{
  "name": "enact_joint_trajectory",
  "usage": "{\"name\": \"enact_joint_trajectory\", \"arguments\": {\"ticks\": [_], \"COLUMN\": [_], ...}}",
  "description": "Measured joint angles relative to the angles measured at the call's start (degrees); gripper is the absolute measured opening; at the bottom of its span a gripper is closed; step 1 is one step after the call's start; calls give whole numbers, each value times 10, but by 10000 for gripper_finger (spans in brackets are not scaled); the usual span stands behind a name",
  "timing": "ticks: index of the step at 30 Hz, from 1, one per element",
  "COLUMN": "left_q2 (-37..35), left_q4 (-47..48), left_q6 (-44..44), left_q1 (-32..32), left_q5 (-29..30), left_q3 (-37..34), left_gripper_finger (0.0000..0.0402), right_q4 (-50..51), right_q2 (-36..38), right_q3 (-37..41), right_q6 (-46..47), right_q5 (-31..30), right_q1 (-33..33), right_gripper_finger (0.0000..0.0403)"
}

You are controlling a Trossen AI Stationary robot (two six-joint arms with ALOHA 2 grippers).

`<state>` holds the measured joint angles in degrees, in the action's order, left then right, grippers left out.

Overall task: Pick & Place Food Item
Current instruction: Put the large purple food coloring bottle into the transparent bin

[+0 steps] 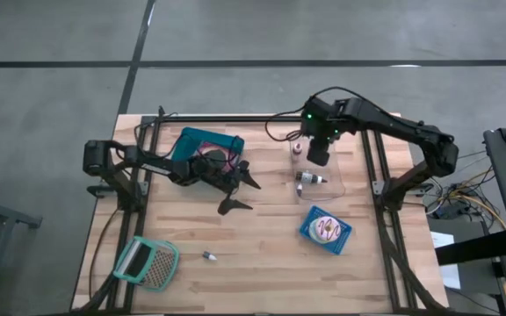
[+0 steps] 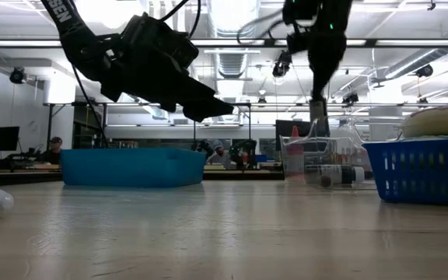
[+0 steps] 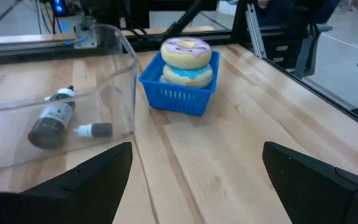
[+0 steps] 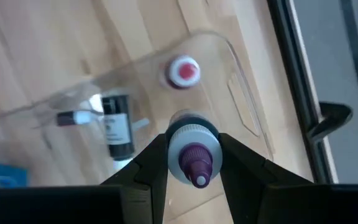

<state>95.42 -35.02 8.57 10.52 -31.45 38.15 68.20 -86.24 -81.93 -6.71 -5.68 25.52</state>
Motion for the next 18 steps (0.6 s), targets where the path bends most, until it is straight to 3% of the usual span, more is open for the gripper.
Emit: {"name": "enact_joint_trajectory", "arguments": {"ticks": [18], "left_q2": [0], "left_q4": [-39], "left_q6": [-9], "left_q1": [2], "left_q5": [1], "left_q3": [10], "left_gripper_finger": [367], "right_q4": [-131], "right_q2": [-1], "right_q3": [143], "right_q6": [-96], "right_q5": [101], "right_q1": [109], "right_gripper_finger": [109]}}
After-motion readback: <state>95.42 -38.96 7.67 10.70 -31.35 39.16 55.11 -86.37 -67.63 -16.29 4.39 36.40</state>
